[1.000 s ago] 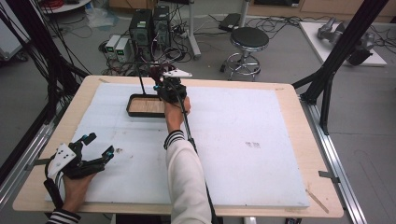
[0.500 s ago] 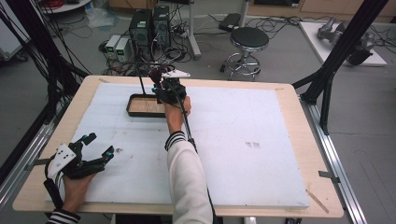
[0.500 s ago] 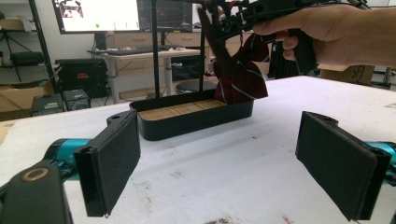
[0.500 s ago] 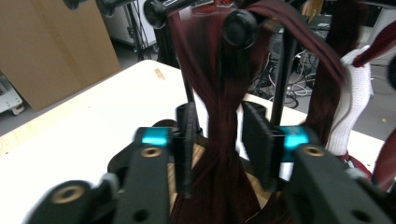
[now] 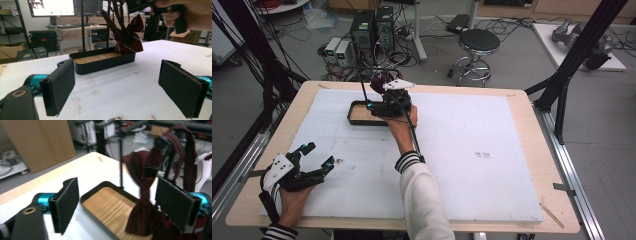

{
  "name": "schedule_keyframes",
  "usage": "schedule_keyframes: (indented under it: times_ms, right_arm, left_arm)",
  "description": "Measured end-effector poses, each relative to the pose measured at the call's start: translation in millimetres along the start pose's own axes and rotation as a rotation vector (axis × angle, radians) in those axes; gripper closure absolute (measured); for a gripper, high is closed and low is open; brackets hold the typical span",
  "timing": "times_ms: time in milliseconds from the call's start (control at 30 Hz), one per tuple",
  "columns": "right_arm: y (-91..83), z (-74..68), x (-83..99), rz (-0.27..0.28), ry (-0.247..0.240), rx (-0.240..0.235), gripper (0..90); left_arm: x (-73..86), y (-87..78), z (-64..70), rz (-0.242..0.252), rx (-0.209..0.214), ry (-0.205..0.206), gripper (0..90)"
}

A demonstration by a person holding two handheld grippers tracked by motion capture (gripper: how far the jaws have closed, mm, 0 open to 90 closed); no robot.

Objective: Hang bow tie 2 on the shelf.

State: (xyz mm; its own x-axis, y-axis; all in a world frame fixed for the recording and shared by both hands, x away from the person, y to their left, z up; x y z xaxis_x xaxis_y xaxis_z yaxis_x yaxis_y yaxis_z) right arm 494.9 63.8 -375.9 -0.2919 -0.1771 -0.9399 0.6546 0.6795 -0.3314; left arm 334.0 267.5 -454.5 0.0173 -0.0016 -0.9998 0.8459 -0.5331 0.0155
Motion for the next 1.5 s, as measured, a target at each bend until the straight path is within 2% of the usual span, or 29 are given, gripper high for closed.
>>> schedule_keyframes:
  times_ms: [167,333,400,467,667,733,933,1133,1200,1233,1400,1500]
  right_arm:
    - [-39.8,-12.1,0.0,0.03,-0.047,-0.04,13.2]
    - [-88.6,-7.1,6.0,0.085,-0.052,-0.034,12.4]
    - [-112.3,-2.7,14.1,0.109,-0.057,-0.009,12.3]
    - [-127.7,0.7,21.3,0.12,-0.068,0.003,12.2]
    - [-191.8,15.7,54.4,0.199,-0.061,0.054,12.0]
    - [-209.3,21.3,64.8,0.219,-0.079,0.077,12.0]
    - [-252.4,43.4,96.5,0.277,-0.075,0.141,12.0]
    - [-272.8,63.6,127.5,0.323,-0.062,0.189,12.0]
    - [-276.3,67.1,137.3,0.325,-0.074,0.215,12.0]
    - [-278.3,68.5,142.5,0.337,-0.063,0.213,12.0]
    - [-282.6,77.0,165.1,0.365,-0.043,0.235,12.0]
    - [-280.8,81.9,172.5,0.35,-0.035,0.249,12.0]
  left_arm:
    - [0.0,0.6,0.4,0.001,-0.002,0.001,14.3]
    - [0.1,0.4,0.6,-0.001,-0.003,0.007,14.3]
    - [-0.1,0.4,0.8,0.002,-0.005,0.007,14.3]
    - [-0.1,0.2,0.9,0.002,-0.007,0.01,14.3]
    - [-0.3,0.1,0.7,0.005,-0.008,0.008,14.3]
    - [-0.2,-0.1,0.8,0.005,-0.007,0.01,14.3]
    - [-0.4,-0.4,1.1,0.01,-0.007,0.012,14.3]
    - [-0.6,-0.7,1.3,0.012,-0.009,0.014,14.3]
    - [-0.7,-1.0,1.4,0.013,-0.01,0.016,14.3]
    - [-0.8,-1.1,1.4,0.015,-0.011,0.018,14.3]
    - [-0.9,-1.1,1.6,0.016,-0.013,0.019,14.3]
    - [-0.8,-1.2,1.4,0.016,-0.014,0.019,14.3]
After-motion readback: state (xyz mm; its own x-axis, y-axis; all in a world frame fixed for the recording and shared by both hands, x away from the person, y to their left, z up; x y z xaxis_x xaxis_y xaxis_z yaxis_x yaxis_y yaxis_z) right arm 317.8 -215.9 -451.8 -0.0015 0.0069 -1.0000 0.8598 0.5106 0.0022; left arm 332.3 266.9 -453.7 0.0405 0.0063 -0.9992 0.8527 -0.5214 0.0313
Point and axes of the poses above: each handheld gripper's, and its own axes: y roughly forward along the jaws, x roughly out of its underside, z roughly to its right, the point moved 8 cm from there along y, roughly forward along the jaws, and after that the axes turned 1 degree about z, right-handed, at the moved point
